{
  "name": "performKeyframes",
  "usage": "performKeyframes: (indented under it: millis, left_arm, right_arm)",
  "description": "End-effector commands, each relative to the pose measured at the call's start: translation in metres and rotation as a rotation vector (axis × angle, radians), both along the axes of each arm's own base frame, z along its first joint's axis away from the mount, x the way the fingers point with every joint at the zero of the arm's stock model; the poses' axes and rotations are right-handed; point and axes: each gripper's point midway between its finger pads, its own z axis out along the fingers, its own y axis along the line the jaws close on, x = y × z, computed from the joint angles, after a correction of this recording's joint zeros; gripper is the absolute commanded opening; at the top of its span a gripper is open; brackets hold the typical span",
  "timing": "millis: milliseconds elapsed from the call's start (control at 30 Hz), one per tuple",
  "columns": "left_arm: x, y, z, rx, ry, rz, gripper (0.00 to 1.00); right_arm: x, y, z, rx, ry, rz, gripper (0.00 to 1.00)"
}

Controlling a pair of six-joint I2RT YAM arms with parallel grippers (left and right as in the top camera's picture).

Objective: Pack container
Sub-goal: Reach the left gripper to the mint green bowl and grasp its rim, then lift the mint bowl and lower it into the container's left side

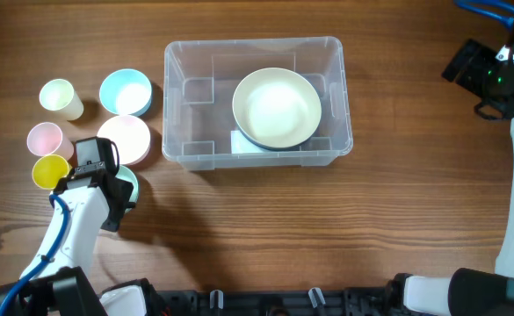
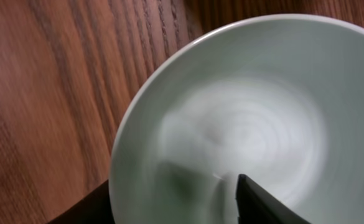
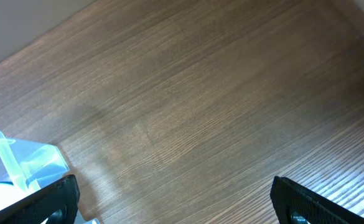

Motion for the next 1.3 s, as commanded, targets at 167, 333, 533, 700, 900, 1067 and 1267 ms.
performKeyframes:
  millis: [167, 333, 533, 700, 900, 1067, 1267]
  left_arm:
    - [-0.017, 0.002, -0.004, 0.011, 0.065, 0.015, 0.04]
    - [-0.025, 0.000, 0.005, 0.007, 0.075, 0.015, 0.04]
    - [-0.030, -0.001, 0.061, 0.025, 0.000, 0.014, 0.04]
    - [-0.023, -0.010, 0.120, 0.037, -0.199, -0.124, 0.04]
    - [0.026, -0.092, 0.229, -0.122, -0.790, -0.649, 0.04]
    - [0.040, -0.115, 0.282, -0.132, -1.014, -0.792, 0.04]
    - [0.072, -0.118, 0.296, -0.152, -1.010, -0.826, 0.04]
  right_arm:
    - [0.001, 0.000, -0.002, 0.009, -0.001, -0.004, 1.00]
    - [0.001, 0.000, -0.002, 0.009, -0.001, -0.004, 1.00]
    - [0.001, 0.000, -0.002, 0.009, -0.001, -0.004, 1.00]
    - [0.001, 0.000, -0.002, 0.009, 0.000, -0.004, 1.00]
    - [0.001, 0.000, -0.002, 0.009, 0.000, -0.004, 1.00]
    - [0.001, 0.000, -0.002, 0.009, -0.001, -0.004, 1.00]
    - [0.001, 0.000, -0.002, 0.009, -0.001, -0.004, 1.00]
